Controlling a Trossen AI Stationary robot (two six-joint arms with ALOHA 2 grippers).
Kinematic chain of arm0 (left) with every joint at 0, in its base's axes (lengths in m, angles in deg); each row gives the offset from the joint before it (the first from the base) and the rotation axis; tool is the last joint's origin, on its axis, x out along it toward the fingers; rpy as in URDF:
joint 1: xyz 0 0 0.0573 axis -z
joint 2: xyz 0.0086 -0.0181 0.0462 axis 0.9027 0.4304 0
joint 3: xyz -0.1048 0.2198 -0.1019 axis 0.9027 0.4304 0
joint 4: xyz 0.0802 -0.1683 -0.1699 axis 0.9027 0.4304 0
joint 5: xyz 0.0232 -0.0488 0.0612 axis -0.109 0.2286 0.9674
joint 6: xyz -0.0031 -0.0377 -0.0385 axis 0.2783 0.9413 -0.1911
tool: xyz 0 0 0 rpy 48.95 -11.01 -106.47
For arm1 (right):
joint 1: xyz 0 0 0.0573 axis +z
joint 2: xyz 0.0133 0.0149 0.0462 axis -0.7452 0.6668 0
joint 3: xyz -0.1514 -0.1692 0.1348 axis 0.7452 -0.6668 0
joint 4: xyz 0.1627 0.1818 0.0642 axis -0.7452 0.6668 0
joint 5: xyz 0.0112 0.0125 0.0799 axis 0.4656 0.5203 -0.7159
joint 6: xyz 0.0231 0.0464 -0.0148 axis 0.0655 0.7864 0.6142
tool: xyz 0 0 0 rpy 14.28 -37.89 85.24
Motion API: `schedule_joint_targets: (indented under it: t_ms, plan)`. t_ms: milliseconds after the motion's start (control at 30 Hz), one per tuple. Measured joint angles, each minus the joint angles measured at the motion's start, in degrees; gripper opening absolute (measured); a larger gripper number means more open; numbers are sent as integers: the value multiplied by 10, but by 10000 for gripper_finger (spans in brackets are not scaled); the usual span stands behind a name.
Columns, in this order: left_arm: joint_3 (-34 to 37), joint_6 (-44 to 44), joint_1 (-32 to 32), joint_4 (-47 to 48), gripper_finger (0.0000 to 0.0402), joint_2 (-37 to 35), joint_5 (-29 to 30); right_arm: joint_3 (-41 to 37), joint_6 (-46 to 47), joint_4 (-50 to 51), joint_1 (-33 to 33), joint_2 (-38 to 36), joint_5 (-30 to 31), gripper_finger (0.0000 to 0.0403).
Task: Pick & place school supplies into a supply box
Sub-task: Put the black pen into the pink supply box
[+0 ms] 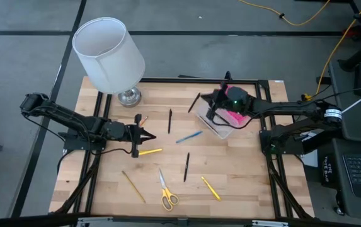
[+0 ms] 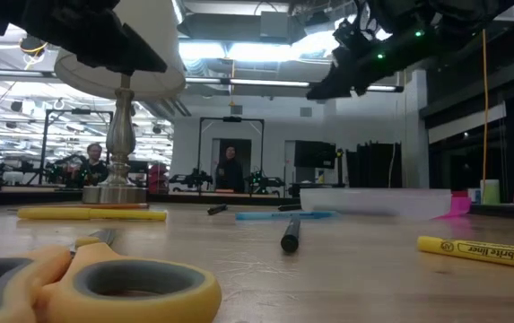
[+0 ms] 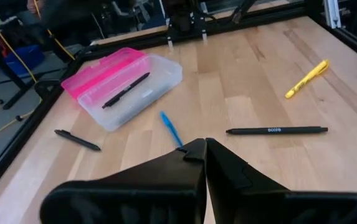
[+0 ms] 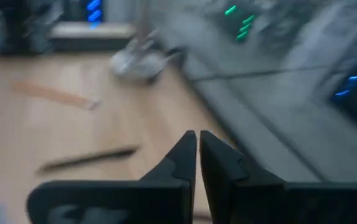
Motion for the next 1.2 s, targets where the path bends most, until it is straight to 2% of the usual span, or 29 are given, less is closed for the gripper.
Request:
schedule_joint_targets:
  t_ms: [67, 133, 267, 367, 467, 633, 767, 833, 900, 1067, 1200]
  plan:
    - [0, 0, -7, 0, 3, 0, 0, 0, 2, -24, -5, 4, 21, 30]
    - [0, 0, -19, 0, 3, 0, -15, 0, 2, -22, -13, 5, 10, 29]
    - [-1, -18, -43, -27, 3, -2, -131, 5, 0, -13, -31, 10, -40, 9]
    - [-1, -36, -52, -27, 4, -2, -166, 40, -9, 33, -53, 18, -63, 6]
    - [-1, -41, -59, -27, 4, -2, -151, 109, -30, 124, -76, 38, -111, 8]
    - [-1, -41, -71, -24, 4, -2, -96, 237, -120, 269, -116, 113, -184, 4]
    - [-1, -30, -77, -20, 4, -2, -54, 326, -209, 341, -149, 189, -313, 5]
    - [-1, -19, -77, -14, 4, -2, -37, 373, -244, 385, -161, 227, -349, 4]
    - [-1, -11, -77, -12, 4, -2, -27, 422, -284, 440, -169, 261, -344, 4]
    - [-1, -5, -77, -12, 4, -2, -26, 540, -400, 580, -176, 330, -263, 4]
    - [-1, -5, -77, -12, 4, -2, -25, 614, -514, 662, -174, 368, -260, 3]
